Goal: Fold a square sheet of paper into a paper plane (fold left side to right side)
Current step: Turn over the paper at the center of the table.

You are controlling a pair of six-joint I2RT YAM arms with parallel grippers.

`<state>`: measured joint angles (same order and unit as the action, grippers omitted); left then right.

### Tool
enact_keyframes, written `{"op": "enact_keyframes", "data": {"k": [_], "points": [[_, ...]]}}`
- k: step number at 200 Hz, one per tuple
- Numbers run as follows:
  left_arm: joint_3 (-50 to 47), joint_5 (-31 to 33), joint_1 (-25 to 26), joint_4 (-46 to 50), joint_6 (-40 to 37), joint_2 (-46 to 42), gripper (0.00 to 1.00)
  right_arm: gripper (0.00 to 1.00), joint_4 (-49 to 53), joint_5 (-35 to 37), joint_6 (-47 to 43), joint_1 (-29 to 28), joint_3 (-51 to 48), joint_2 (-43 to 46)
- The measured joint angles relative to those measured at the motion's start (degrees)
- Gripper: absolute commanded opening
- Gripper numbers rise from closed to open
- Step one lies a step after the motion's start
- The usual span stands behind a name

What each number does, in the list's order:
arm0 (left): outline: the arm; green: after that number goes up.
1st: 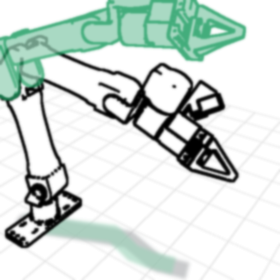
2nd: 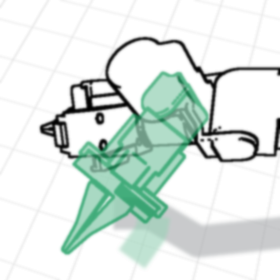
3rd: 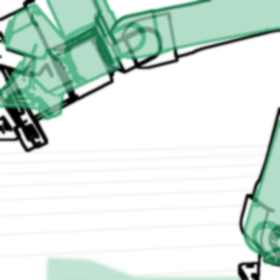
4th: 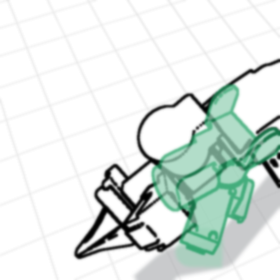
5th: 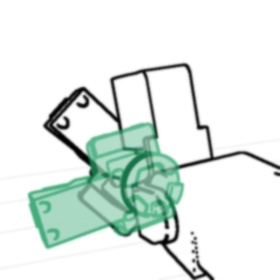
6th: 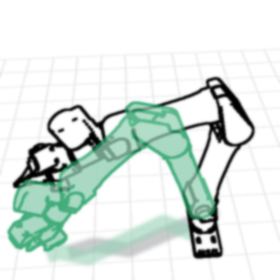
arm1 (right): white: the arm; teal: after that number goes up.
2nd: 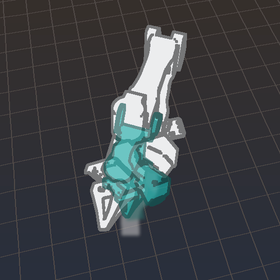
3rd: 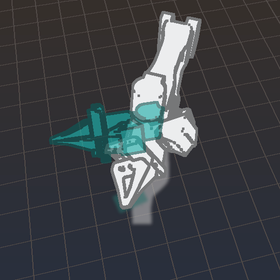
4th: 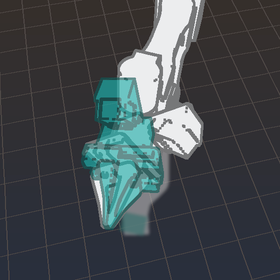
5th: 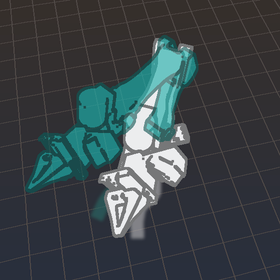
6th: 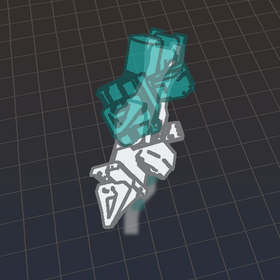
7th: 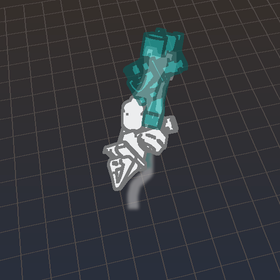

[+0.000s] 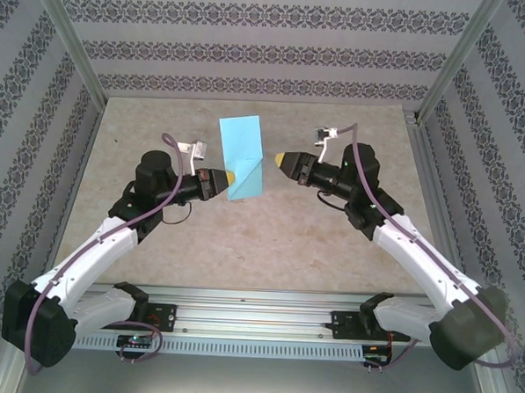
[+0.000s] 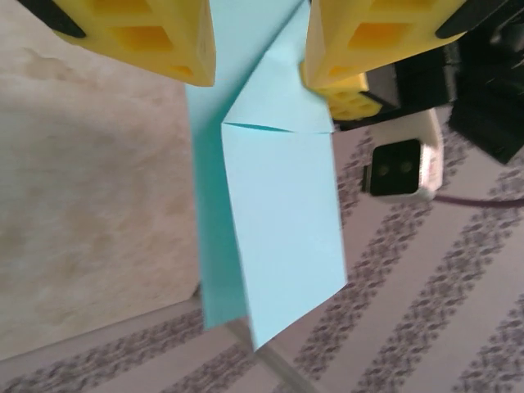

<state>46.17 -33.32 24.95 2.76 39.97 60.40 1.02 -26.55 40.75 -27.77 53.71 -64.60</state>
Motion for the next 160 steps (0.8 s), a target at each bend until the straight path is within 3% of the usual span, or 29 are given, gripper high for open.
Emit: {"op": "enact_keyframes", "data": {"k": [27,50,74,93,129,160], "points": [[6.32,17.00,6.23,17.64,-8.96,0.74,0.00,0.43,16.50,14.14,-5.33,2.16,0.68,5.46],[12.33,33.40,11.67,31.08,-11.80,6.32,0.00,0.43,27.10,23.67,-7.23,4.57,0.37,7.96],[17.53,48.83,16.94,43.43,-11.45,15.89,0.00,0.43,33.29,28.96,-7.78,7.28,-1.42,10.21],[21.00,57.37,20.61,51.10,-10.27,24.09,0.00,0.43,35.93,31.06,-7.91,8.50,-2.75,10.99],[30.01,65.57,26.05,60.85,-7.52,39.60,0.00,0.43,38.23,31.91,-7.93,9.38,-4.20,11.06],[34.93,62.73,27.76,61.24,-7.37,48.54,0.07,0.43,39.34,31.95,-8.07,10.23,-4.52,11.10]]}}
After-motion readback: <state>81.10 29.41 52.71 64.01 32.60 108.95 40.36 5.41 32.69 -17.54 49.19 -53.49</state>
